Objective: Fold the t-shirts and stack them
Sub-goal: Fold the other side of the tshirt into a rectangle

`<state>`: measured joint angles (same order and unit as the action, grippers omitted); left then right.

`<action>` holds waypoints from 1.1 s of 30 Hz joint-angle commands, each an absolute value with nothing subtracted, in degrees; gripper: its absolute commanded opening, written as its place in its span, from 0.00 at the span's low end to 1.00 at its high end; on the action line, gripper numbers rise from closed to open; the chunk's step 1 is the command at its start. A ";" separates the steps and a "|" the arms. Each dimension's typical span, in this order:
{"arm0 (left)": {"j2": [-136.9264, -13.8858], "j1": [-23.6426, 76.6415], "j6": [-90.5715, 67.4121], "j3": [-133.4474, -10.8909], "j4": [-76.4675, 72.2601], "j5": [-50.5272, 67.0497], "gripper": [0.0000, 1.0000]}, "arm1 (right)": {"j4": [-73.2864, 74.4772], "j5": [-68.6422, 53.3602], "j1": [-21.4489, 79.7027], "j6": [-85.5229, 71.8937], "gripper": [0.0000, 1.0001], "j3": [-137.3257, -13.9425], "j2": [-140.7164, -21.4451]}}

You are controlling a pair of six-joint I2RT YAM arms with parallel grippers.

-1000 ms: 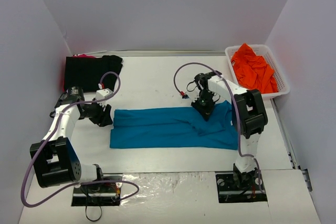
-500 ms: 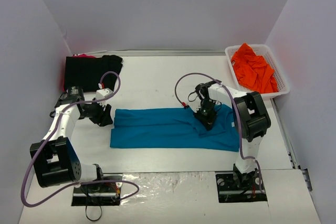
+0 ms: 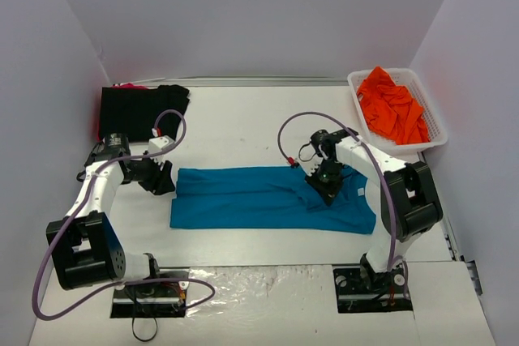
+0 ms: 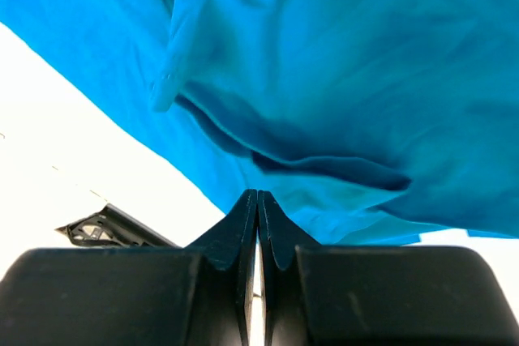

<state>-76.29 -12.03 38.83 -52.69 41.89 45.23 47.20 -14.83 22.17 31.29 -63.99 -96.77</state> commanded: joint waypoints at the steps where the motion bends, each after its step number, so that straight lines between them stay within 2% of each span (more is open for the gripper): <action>1: -74.18 -12.30 39.99 -53.00 43.15 47.72 0.46 | 50.45 -15.21 22.15 30.32 0.00 -62.05 -94.57; 8: -73.57 -12.30 40.52 -52.82 43.51 48.69 0.46 | 49.39 -14.85 22.15 29.88 0.00 -64.24 -95.44; 18: -73.39 -12.39 40.43 -52.65 43.42 48.60 0.46 | 49.83 -16.35 22.24 30.84 0.00 -72.60 -103.97; 26: -73.74 -12.30 40.08 -52.82 43.24 48.43 0.46 | 47.81 -15.47 21.36 31.82 0.00 -69.61 -106.61; 33: -74.44 -12.30 40.34 -53.17 43.50 48.78 0.46 | 48.51 -14.50 21.27 30.50 0.00 -64.96 -99.76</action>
